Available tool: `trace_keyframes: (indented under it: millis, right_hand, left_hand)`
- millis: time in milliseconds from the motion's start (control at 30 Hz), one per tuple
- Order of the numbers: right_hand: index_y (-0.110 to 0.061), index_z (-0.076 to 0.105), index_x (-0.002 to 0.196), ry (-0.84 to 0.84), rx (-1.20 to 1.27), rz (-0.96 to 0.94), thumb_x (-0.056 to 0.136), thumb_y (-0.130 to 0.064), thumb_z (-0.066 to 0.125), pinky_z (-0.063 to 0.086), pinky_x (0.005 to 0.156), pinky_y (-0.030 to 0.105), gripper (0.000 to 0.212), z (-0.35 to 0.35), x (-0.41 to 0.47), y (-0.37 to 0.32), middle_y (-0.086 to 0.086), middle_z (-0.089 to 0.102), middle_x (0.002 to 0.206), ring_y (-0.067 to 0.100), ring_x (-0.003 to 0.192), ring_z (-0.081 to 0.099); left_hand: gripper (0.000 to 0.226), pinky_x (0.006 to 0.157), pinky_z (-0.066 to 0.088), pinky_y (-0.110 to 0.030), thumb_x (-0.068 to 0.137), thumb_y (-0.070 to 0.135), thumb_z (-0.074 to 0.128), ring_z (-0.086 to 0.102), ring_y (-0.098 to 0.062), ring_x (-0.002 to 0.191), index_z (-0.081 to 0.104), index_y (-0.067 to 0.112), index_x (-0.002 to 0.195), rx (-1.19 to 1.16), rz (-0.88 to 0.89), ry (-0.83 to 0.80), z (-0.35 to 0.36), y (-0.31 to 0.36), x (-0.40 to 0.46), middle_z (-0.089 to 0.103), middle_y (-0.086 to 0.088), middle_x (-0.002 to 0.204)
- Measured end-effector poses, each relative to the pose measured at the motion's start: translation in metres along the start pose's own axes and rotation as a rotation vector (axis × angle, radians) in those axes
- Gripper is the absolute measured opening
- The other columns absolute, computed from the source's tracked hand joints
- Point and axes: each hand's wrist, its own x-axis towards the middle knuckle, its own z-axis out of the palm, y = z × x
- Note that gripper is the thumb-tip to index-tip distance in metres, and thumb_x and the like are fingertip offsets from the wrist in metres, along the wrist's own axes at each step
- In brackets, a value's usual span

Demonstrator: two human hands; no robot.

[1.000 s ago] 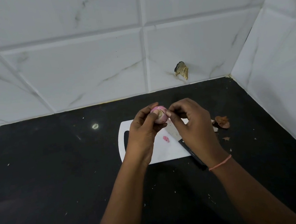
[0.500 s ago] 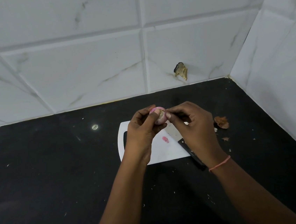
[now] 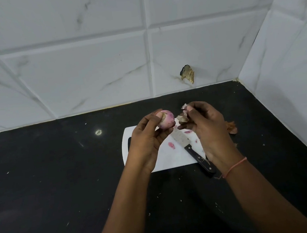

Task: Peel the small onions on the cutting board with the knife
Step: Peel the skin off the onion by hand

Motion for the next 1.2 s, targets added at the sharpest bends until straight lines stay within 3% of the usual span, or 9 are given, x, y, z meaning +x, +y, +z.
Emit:
trace_keyframes:
  millis: [133,233,333,433,533,633,733,933,1200]
  right_hand:
    - [-0.004,0.067,0.092,0.187,0.311,0.179,0.087,0.000,0.067,0.059,0.064,0.028,0.006,-0.009,0.009,0.004,0.010,0.072,0.084,0.019,0.073,0.071]
    - [-0.014,0.068,0.094,0.346,-0.208,0.014,0.087,0.000,0.066,0.054,0.065,0.018,0.016,-0.036,0.026,0.026,0.000,0.071,0.093,0.017,0.085,0.071]
    - [-0.021,0.068,0.110,0.195,-0.771,0.026,0.097,-0.006,0.053,0.057,0.068,0.030,0.024,-0.063,0.038,0.050,0.002,0.068,0.109,0.020,0.084,0.068]
    - [-0.011,0.064,0.122,0.153,-0.969,-0.118,0.096,-0.005,0.054,0.050,0.088,0.026,0.028,-0.072,0.038,0.059,0.009,0.065,0.120,0.022,0.105,0.064]
    - [-0.014,0.066,0.116,0.146,-0.819,-0.399,0.091,-0.013,0.066,0.051,0.092,0.023,0.025,-0.059,0.026,0.048,0.002,0.066,0.115,0.010,0.104,0.062]
    - [-0.025,0.063,0.120,-0.049,-0.582,-0.419,0.087,-0.034,0.068,0.053,0.081,0.014,0.034,-0.029,0.006,0.026,-0.008,0.065,0.116,0.000,0.102,0.062]
    - [-0.033,0.059,0.124,-0.275,-0.578,-0.444,0.084,-0.034,0.072,0.052,0.078,0.012,0.042,-0.008,-0.004,0.014,-0.012,0.061,0.122,0.000,0.106,0.060]
    - [-0.008,0.073,0.103,-0.190,-0.456,-0.478,0.088,-0.007,0.070,0.058,0.082,0.027,0.016,-0.004,-0.001,0.020,-0.002,0.073,0.097,0.008,0.092,0.069]
    - [-0.013,0.073,0.104,-0.099,-0.568,-0.592,0.088,-0.010,0.070,0.057,0.084,0.025,0.017,-0.009,0.000,0.014,-0.006,0.071,0.098,0.007,0.092,0.067]
  left_hand:
    - [0.028,0.080,0.062,-0.032,0.095,0.013,0.064,0.073,-0.035,0.096,0.063,-0.003,0.118,-0.132,-0.080,0.019,0.000,0.002,0.000,0.074,-0.019,0.106]
    - [0.035,0.087,0.060,-0.037,0.093,0.017,0.066,0.073,-0.036,0.098,0.060,-0.004,0.121,-0.188,-0.142,0.026,0.001,0.001,-0.001,0.071,-0.021,0.114]
    - [0.042,0.086,0.060,-0.037,0.092,0.019,0.069,0.073,-0.035,0.097,0.059,-0.005,0.125,-0.206,-0.161,0.036,0.000,-0.002,0.001,0.072,-0.021,0.113]
    - [0.048,0.086,0.059,-0.038,0.089,0.021,0.070,0.073,-0.034,0.098,0.057,-0.005,0.127,-0.194,-0.160,0.031,-0.001,-0.003,0.002,0.073,-0.020,0.112]
    - [0.061,0.086,0.060,-0.037,0.079,0.025,0.074,0.073,-0.033,0.099,0.054,-0.006,0.129,-0.169,-0.140,0.023,0.000,-0.005,0.002,0.073,-0.019,0.112]
    - [0.054,0.081,0.062,-0.033,0.071,0.026,0.075,0.073,-0.031,0.099,0.057,-0.001,0.114,-0.134,-0.103,0.014,-0.001,-0.008,0.003,0.072,-0.021,0.114]
    - [0.040,0.081,0.061,-0.032,0.069,0.027,0.077,0.072,-0.030,0.102,0.057,0.004,0.095,-0.048,-0.051,-0.011,-0.002,-0.011,0.004,0.070,-0.023,0.112]
    - [0.034,0.082,0.060,-0.032,0.070,0.027,0.077,0.073,-0.030,0.099,0.059,0.006,0.089,0.002,-0.001,-0.023,-0.008,-0.014,0.006,0.073,-0.016,0.097]
    - [0.039,0.079,0.060,-0.033,0.065,0.022,0.080,0.074,-0.023,0.093,0.063,0.006,0.097,0.080,0.045,-0.004,-0.004,-0.013,0.002,0.071,-0.017,0.108]
